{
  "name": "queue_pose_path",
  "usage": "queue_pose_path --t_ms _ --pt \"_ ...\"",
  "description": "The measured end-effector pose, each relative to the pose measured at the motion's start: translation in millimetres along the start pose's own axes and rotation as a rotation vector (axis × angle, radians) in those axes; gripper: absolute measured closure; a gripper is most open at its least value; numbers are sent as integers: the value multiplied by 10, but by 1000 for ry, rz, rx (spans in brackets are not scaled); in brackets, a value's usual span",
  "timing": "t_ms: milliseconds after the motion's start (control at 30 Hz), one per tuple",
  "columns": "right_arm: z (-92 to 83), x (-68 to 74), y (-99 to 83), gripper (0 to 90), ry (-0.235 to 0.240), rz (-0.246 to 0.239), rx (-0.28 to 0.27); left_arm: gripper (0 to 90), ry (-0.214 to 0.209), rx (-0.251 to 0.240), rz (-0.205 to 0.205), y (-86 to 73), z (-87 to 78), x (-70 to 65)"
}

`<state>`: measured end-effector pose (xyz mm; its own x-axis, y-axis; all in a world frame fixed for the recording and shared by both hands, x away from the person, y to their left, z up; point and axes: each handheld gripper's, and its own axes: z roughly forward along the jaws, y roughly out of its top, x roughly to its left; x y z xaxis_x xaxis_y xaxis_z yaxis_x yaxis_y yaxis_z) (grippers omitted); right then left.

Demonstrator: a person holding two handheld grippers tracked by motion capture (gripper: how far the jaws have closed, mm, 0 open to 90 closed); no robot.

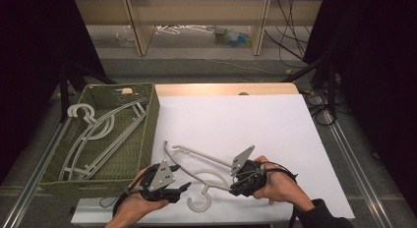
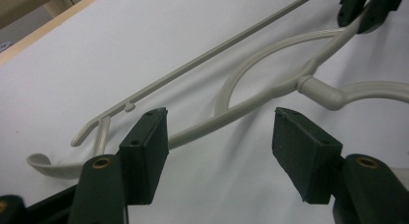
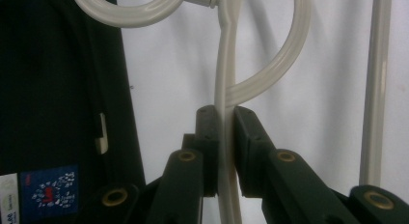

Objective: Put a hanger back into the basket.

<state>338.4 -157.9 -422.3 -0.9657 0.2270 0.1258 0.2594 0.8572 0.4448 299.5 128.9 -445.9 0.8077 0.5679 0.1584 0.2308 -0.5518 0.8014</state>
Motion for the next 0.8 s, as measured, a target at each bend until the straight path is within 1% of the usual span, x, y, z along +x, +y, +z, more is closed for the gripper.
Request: queue_pose_path --t_ms 33,67,100,167,200,233,267,333,367,400,433,467,500,533,567,633,700,733,767,800 --pt "-9 3 -5 820 -2 1 -2 386 -4 5 14 13 34 -1" --pt "-22 5 -13 820 -1 -2 -6 392 -9 19 37 24 64 4" --pt "-38 9 -19 820 9 -3 -5 396 -17 32 51 32 77 7" --pt "-56 12 -26 820 9 -4 -11 407 -28 34 74 42 124 -3" --pt "-62 14 -24 820 11 -5 -11 417 -31 38 91 46 136 0" --pt "-62 17 -19 820 9 -9 -11 429 -38 51 118 55 151 -2" --pt "-63 26 -5 820 9 -15 -12 439 -45 38 120 53 174 -24" --pt "-72 39 4 820 22 -25 -16 442 -51 52 154 60 196 -25" --pt "-77 44 6 820 21 -30 -15 441 -63 56 157 59 210 -23" --pt "-81 47 8 819 20 -30 -14 443 -62 58 172 55 224 -21" --pt "-83 47 11 819 23 -29 -13 441 -67 63 179 53 234 -25" --pt "-83 48 12 819 24 -29 -12 440 -82 65 189 47 253 -30" --pt "-82 48 10 818 22 -30 -15 442 -96 78 203 49 258 -32" --pt "-85 49 10 818 24 -32 -14 446 -102 75 209 43 275 -39" --pt "-92 50 11 818 20 -34 -16 446 -101 79 219 42 282 -41" --pt "-101 50 17 818 26 -32 -21 453 -108 85 241 42 305 -50" --pt "-104 60 17 818 33 -36 -16 477 -117 83 242 47 331 -51" --pt "-100 60 17 819 30 -43 -16 491 -118 81 249 51 352 -49" --pt "-99 65 22 819 38 -43 -18 523 -119 89 263 58 364 -45" --pt "-96 66 27 818 42 -40 -23 536 -120 86 265 59 374 -50"
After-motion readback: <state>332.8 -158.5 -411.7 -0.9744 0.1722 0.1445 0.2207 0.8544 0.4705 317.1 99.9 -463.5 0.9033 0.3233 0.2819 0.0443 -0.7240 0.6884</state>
